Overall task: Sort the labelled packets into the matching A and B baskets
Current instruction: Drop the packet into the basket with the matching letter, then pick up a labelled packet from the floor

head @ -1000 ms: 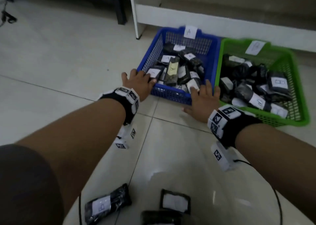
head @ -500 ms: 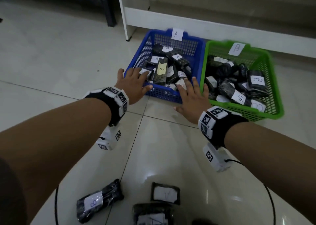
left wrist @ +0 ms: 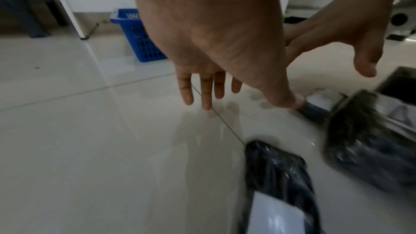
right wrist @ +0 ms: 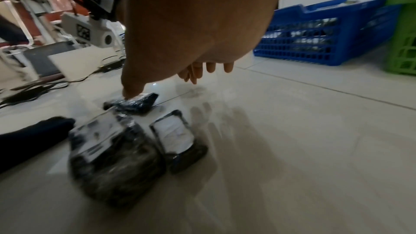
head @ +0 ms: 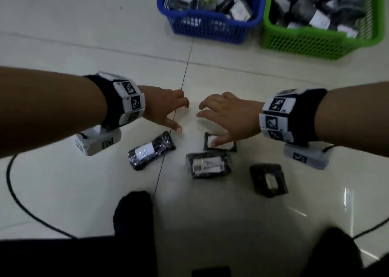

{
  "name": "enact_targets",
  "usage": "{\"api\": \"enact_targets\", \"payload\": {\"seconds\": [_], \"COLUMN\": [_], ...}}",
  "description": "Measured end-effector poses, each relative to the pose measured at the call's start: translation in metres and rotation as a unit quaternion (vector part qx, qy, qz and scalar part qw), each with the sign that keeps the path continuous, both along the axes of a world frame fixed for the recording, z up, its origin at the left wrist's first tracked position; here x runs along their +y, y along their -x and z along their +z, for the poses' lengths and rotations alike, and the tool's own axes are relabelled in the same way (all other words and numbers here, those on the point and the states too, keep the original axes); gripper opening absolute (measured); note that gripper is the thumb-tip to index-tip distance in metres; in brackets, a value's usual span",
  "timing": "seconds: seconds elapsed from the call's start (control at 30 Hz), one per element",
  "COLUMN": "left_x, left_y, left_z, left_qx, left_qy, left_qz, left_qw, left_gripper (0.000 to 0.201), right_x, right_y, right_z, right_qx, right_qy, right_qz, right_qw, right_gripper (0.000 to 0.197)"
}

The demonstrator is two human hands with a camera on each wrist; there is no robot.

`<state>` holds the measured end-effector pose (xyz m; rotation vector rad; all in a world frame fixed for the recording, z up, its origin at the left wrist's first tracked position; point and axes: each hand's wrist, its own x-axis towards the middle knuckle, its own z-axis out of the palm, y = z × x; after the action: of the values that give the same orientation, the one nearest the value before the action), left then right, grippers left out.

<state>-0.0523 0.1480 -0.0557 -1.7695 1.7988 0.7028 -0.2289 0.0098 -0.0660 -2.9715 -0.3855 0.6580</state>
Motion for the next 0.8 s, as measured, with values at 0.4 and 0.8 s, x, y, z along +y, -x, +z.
{"api": "enact_targets", "payload": {"seconds": [0.4,0.8], "left_x": [0.027,-0.018], "left_y": [0.029,0.013], "left_z": [-0.02,-0.01], "left_qx": [-0.036,0.077], "left_qy": [-0.164,-0.169], "left_qz": [-0.016,0.208], "left_qw": [0.986,0.96], "left_gripper": [0.075,0.043], "right_x": [0.039,0.031], "right_y": [0.02,0.014], "right_z": [-0.012,-0.001], "right_qx": [0.06,-0.006], "right_qy": [0.078,-0.016], "right_qz": [0.141,0.135], "right_qw": [0.985,0.991], "right_gripper": [0.089,0.068]}}
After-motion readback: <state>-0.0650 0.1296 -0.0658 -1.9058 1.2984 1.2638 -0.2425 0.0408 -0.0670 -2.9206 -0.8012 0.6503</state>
